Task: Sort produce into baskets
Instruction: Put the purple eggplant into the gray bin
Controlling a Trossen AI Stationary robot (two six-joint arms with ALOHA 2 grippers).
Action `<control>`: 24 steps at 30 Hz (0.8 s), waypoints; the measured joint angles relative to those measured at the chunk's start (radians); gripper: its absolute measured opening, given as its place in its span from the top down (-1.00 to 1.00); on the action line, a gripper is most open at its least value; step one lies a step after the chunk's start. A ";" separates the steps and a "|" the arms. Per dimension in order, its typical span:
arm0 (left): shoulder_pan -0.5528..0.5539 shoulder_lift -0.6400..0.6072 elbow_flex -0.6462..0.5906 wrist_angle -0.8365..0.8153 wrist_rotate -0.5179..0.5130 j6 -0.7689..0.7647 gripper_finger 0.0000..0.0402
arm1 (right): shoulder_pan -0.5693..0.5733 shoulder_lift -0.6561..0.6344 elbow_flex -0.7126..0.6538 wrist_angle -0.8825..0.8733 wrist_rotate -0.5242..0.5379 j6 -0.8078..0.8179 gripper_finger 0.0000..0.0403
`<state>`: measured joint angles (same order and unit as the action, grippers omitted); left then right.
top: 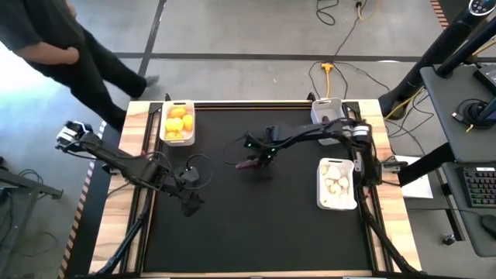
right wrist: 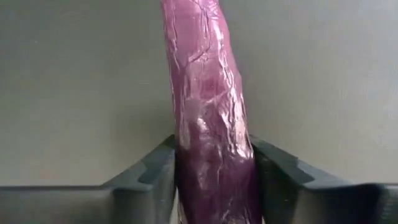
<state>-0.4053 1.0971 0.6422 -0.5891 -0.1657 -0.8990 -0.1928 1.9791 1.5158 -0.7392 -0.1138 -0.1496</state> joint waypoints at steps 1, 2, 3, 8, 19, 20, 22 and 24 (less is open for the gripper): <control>0.000 -0.008 0.000 -0.003 -0.001 0.004 -0.43 | -0.003 -0.028 0.000 -0.018 -0.002 0.001 0.23; 0.000 -0.016 0.000 -0.007 -0.001 0.012 -0.43 | -0.010 -0.059 0.000 -0.042 -0.003 0.004 0.28; 0.000 -0.025 0.000 -0.011 -0.001 0.015 -0.43 | -0.020 -0.093 0.000 -0.066 -0.001 0.008 0.33; 0.001 -0.077 0.000 -0.101 -0.004 0.014 -0.43 | -0.107 -0.270 -0.031 -0.179 0.169 0.090 0.37; 0.008 -0.116 0.000 -0.154 -0.023 0.052 -0.43 | -0.440 -0.605 -0.260 -0.334 0.563 0.586 0.33; 0.008 -0.113 0.000 -0.150 -0.029 0.055 -0.43 | -0.465 -0.615 -0.290 -0.337 0.563 0.609 0.34; 0.008 -0.104 0.000 -0.149 -0.052 0.057 -0.43 | -0.505 -0.628 -0.347 -0.336 0.561 0.646 0.35; 0.008 -0.095 0.000 -0.138 -0.061 0.064 -0.43 | -0.539 -0.632 -0.397 -0.333 0.558 0.680 0.34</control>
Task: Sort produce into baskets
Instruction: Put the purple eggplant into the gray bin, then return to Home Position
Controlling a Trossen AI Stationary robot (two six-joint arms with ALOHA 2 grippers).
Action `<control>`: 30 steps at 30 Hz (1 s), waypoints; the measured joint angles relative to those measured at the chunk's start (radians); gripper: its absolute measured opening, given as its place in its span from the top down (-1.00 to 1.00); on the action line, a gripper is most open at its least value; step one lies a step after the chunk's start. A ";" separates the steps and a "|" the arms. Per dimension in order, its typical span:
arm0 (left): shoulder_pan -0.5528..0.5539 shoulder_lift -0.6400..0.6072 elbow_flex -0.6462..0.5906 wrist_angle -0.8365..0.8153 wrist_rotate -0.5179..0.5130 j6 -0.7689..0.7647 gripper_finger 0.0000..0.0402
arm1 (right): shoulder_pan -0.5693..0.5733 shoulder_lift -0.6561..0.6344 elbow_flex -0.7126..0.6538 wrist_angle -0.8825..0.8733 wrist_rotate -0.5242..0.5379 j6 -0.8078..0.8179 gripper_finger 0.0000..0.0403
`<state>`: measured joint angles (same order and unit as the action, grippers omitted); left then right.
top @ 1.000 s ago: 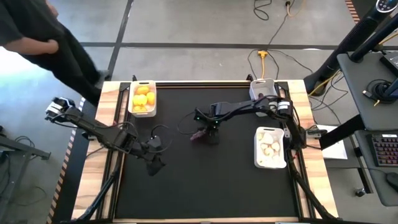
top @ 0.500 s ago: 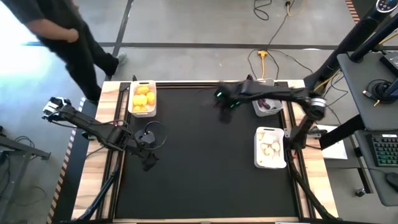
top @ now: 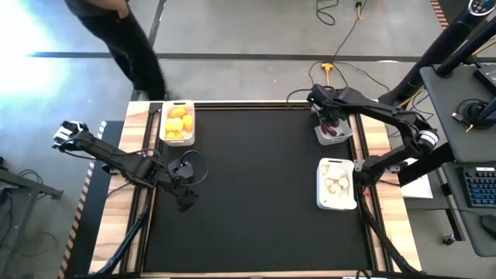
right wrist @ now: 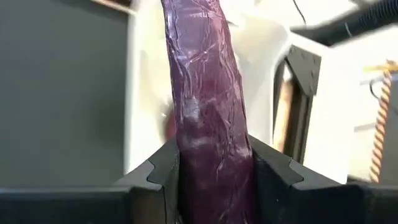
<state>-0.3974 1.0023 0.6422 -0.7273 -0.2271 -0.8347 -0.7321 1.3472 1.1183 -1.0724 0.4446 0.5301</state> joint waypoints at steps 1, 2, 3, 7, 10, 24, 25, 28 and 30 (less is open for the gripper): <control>0.000 0.005 0.000 0.010 0.000 0.025 -0.43 | -0.016 0.001 -0.025 0.008 0.000 0.008 0.32; 0.000 0.010 0.000 0.019 0.000 0.048 -0.43 | -0.029 0.005 -0.046 0.016 -0.001 0.015 0.30; 0.000 0.013 0.000 0.029 0.000 0.060 -0.43 | -0.042 0.012 -0.065 0.026 -0.006 0.018 0.29; -0.001 0.022 0.000 0.058 0.001 0.087 -0.43 | -0.094 0.038 -0.118 0.098 -0.055 0.009 0.28; -0.001 0.023 0.000 0.080 0.002 0.106 -0.43 | -0.131 0.070 -0.130 0.137 -0.083 -0.009 0.30; -0.006 -0.001 -0.015 0.355 0.035 0.460 -0.43 | -0.172 0.172 -0.126 0.211 -0.112 -0.077 0.06; -0.006 -0.002 -0.018 0.369 0.040 0.476 -0.43 | -0.172 0.164 -0.126 0.218 -0.112 -0.077 0.03; -0.006 -0.010 -0.042 0.432 0.054 0.517 -0.43 | -0.169 0.120 -0.126 0.223 -0.112 -0.077 -0.06; -0.005 -0.024 -0.074 0.521 0.054 0.547 -0.43 | -0.159 0.076 -0.126 0.223 -0.117 -0.077 -0.11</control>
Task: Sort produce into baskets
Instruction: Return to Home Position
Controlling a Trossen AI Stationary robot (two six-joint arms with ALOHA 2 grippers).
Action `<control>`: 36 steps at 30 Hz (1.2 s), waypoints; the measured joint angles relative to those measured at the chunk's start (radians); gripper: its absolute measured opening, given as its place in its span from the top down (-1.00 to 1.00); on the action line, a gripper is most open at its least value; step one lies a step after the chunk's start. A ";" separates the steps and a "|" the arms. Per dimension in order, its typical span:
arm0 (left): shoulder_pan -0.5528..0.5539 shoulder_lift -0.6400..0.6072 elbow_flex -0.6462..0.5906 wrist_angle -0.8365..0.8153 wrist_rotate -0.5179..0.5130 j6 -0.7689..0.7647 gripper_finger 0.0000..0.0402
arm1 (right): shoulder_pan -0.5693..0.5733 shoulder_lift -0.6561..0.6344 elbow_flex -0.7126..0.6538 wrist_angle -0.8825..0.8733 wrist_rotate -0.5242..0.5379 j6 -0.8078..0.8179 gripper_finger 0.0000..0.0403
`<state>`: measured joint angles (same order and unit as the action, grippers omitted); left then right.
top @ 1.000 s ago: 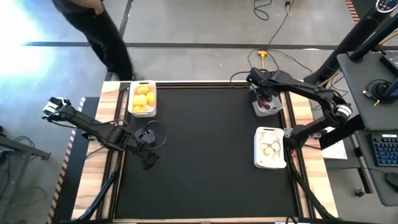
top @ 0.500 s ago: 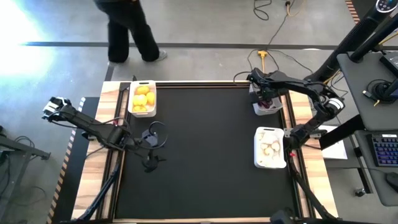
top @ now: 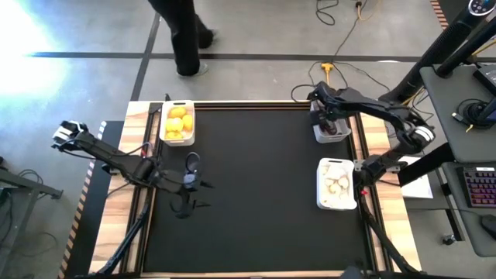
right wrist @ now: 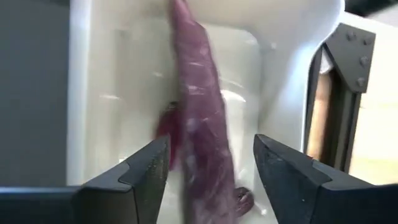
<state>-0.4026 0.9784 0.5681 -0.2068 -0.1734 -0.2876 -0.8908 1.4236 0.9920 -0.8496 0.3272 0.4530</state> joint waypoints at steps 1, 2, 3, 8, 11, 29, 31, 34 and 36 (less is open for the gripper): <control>0.000 -0.011 -0.025 0.053 0.000 0.014 -0.43 | 0.012 -0.027 0.000 0.001 -0.014 0.000 -0.13; 0.000 -0.023 -0.054 0.106 0.000 0.027 -0.43 | 0.030 -0.056 0.000 0.007 -0.026 0.000 -0.15; 0.000 -0.035 -0.087 0.170 0.000 0.036 -0.43 | 0.053 -0.088 -0.002 0.020 -0.041 0.000 -0.16; 0.000 -0.105 -0.274 0.456 -0.025 0.044 -0.43 | 0.257 -0.279 -0.072 0.227 -0.143 -0.040 -0.18; 0.000 -0.138 -0.339 0.524 -0.045 0.043 -0.43 | 0.427 -0.389 -0.145 0.441 -0.270 -0.071 -0.12; 0.040 -0.355 -0.392 0.443 -0.076 0.122 -0.43 | 0.971 -0.732 -0.221 0.578 -0.319 -0.320 0.89; 0.040 -0.382 -0.412 0.443 -0.096 0.122 -0.43 | 0.964 -0.782 -0.238 0.651 -0.420 -0.331 0.93; 0.040 -0.414 -0.429 0.455 -0.105 0.123 -0.43 | 0.932 -0.841 -0.291 0.806 -0.594 -0.311 0.95; 0.040 -0.431 -0.435 0.460 -0.104 0.125 -0.43 | 0.912 -0.865 -0.350 0.898 -0.687 -0.270 0.95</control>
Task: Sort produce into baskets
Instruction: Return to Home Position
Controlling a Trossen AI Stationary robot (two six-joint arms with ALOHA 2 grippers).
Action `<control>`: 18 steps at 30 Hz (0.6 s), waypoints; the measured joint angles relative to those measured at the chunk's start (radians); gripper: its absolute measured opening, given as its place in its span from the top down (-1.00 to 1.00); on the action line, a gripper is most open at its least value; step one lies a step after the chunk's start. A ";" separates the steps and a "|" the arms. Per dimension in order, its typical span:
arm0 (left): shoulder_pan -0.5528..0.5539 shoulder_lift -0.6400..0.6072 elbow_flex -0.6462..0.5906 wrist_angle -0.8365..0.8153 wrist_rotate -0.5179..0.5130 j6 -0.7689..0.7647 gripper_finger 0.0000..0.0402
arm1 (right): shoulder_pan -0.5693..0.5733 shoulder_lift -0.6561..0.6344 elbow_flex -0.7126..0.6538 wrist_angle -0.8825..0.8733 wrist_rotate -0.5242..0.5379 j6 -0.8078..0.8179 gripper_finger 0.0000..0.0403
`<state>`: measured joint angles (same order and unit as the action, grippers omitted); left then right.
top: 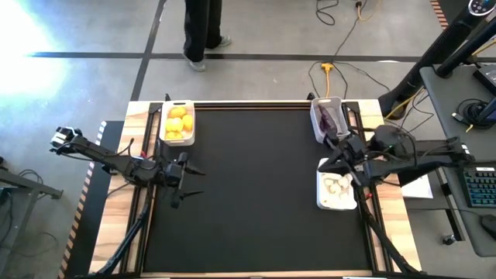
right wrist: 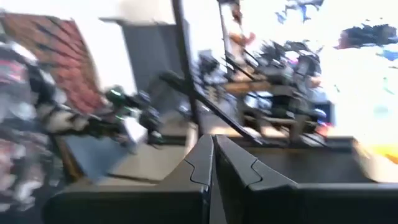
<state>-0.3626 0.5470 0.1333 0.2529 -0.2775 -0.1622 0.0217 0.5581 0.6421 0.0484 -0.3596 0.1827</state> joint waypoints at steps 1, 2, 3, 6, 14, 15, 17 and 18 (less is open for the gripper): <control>0.000 -0.009 -0.002 0.000 0.004 0.010 -0.43 | -0.008 -0.010 -0.032 0.046 -0.031 0.014 0.95; 0.000 -0.017 -0.002 0.001 0.007 0.020 -0.43 | -0.016 -0.021 -0.063 0.085 -0.037 0.025 0.96; 0.000 -0.026 -0.002 0.001 0.007 0.026 -0.43 | -0.021 -0.037 -0.093 0.114 -0.028 0.026 0.96; 0.000 -0.061 -0.002 0.001 0.008 0.051 -0.43 | -0.025 -0.083 -0.145 0.127 0.034 0.092 0.96; -0.001 -0.183 -0.050 -0.009 0.007 0.076 -0.43 | -0.024 -0.144 -0.163 -0.204 0.047 0.185 0.95; -0.001 -0.199 -0.058 -0.009 0.007 0.076 -0.43 | -0.024 -0.138 -0.165 -0.204 0.048 0.190 0.95; -0.001 -0.231 -0.073 -0.009 0.006 0.076 -0.43 | -0.025 -0.121 -0.165 -0.187 0.061 0.123 0.95; -0.001 -0.247 -0.081 -0.009 0.003 0.076 -0.43 | -0.025 -0.120 -0.165 -0.186 0.072 0.073 0.94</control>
<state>-0.3634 0.2999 0.0522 0.2436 -0.2743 -0.0860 -0.0029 0.4381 0.4769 -0.1376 -0.2872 0.2556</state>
